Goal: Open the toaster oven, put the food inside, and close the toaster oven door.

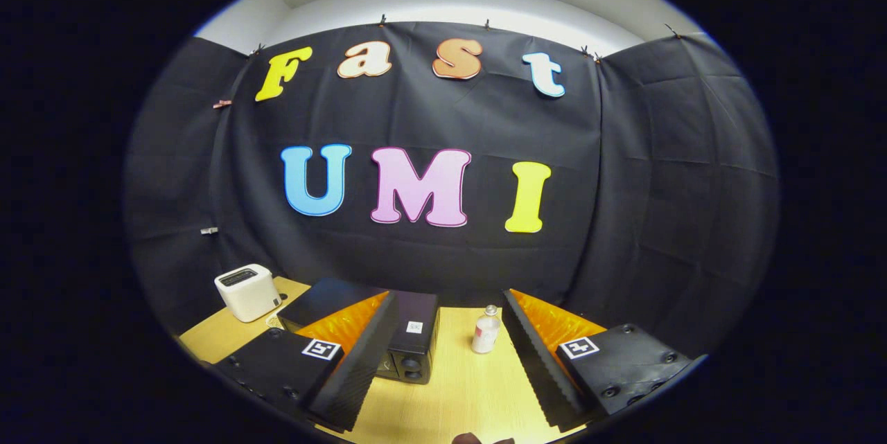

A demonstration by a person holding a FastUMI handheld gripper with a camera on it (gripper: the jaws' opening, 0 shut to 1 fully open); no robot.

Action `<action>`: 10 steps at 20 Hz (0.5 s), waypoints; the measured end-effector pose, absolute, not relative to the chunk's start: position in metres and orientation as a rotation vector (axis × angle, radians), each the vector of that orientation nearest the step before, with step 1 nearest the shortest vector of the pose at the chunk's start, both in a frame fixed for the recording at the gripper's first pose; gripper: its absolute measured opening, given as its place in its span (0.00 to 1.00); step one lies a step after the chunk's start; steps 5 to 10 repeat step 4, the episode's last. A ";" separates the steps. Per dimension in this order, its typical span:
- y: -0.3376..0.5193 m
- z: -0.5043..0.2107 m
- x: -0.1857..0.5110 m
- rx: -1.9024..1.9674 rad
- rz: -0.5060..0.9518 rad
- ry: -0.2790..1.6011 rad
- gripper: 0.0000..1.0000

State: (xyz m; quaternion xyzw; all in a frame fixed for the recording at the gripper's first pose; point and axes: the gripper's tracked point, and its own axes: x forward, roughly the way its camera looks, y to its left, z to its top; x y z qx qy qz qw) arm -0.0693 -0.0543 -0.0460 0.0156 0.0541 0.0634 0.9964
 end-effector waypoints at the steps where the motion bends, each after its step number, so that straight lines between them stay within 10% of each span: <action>1: -0.062 -0.044 -0.070 0.040 0.125 0.103 0.99; 10: -0.084 -0.042 -0.071 0.042 0.116 0.091 0.99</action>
